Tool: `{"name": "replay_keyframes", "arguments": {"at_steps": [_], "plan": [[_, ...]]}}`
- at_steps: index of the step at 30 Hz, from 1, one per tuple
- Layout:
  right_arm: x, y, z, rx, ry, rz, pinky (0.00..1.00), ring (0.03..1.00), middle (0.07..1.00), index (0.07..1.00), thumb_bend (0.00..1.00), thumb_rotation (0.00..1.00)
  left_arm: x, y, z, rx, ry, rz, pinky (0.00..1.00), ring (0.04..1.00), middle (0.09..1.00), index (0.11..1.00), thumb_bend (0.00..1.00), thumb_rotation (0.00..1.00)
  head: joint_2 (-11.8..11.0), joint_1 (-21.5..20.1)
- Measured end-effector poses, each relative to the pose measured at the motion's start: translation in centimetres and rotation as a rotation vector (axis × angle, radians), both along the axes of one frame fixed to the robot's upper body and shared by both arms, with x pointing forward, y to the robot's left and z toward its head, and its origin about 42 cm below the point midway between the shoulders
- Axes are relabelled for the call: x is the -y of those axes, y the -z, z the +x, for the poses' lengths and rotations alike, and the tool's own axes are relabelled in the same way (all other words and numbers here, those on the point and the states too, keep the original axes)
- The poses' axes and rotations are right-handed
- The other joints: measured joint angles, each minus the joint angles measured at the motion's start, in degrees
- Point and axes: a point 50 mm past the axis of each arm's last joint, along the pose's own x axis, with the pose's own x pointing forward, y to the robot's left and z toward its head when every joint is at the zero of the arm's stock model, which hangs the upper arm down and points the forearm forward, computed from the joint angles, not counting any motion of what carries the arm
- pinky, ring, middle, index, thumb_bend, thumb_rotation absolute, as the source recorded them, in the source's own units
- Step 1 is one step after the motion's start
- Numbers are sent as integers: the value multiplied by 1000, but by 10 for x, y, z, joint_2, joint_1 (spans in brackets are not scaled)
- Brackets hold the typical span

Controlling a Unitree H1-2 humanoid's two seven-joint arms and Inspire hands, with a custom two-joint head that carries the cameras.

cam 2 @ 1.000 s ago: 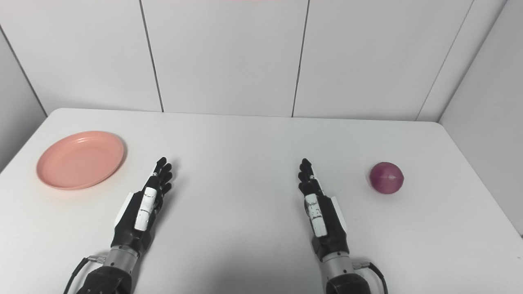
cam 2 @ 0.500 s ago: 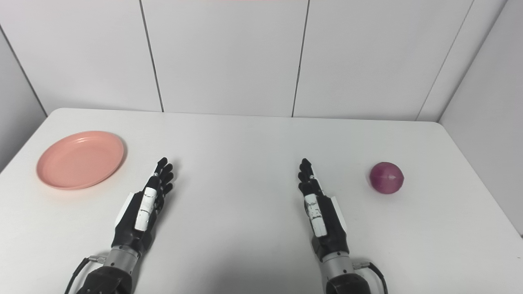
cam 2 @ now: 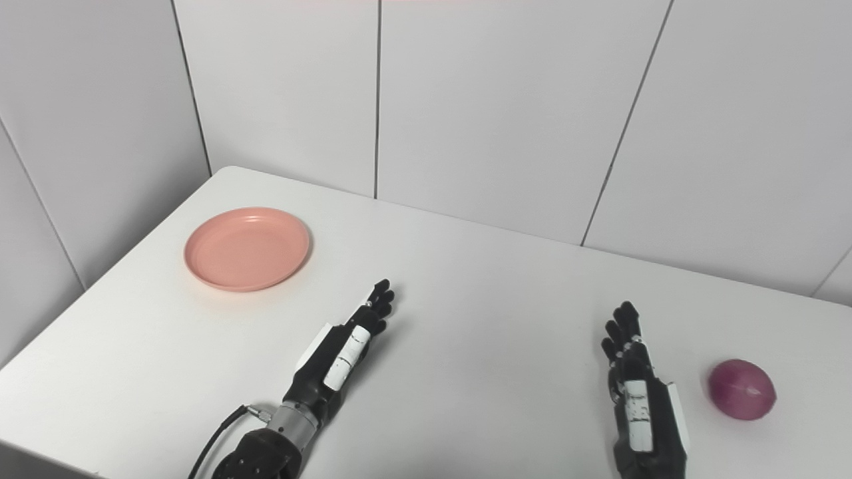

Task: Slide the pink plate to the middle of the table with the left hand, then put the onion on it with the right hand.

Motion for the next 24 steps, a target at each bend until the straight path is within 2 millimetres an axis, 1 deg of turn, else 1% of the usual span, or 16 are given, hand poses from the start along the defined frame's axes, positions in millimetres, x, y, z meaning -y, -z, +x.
{"name": "replay_keyframes", "arguments": {"at_steps": [4,6,8,9,10,11,16,22,24], "plan": [[1,-1,0,31,-1,6,1000,1000,1000,998,760,912,6,0,-1,-4,8,-3,1000,1000,1000,1000,778,1000,-4,-1],[1,-1,0,35,-3,5,1000,1000,1000,995,761,907,7,0,-1,-4,8,-1,1000,1000,1000,1000,777,1000,-16,-2],[2,0,0,36,-4,5,1000,1000,1000,993,761,904,6,1,-1,-3,1,7,1000,1000,1000,1000,779,1000,-16,-2],[2,0,1,38,-7,5,1000,1000,1000,991,767,897,6,1,-1,-3,0,10,1000,1000,1000,1000,778,1000,-21,-3],[2,0,2,38,-10,6,1000,1000,1000,989,773,893,6,1,-1,-3,0,11,1000,1000,1000,1000,777,1000,-21,-4],[2,0,3,38,-12,5,1000,1000,1000,986,779,888,7,1,-1,-2,1,11,1000,1000,1000,1000,777,1000,-27,-5],[4,1,5,37,-10,10,1000,998,995,977,792,864,7,1,-2,8,5,9,1000,1000,1000,1000,778,1000,-38,-3],[5,1,6,39,-15,18,1000,1000,996,976,783,868,7,1,-2,18,9,-6,1000,1000,1000,1000,778,1000,-44,4],[5,0,6,50,-14,21,1000,999,999,981,794,868,7,1,-2,18,11,-15,1000,1000,1000,1000,783,1000,-45,6]]}}
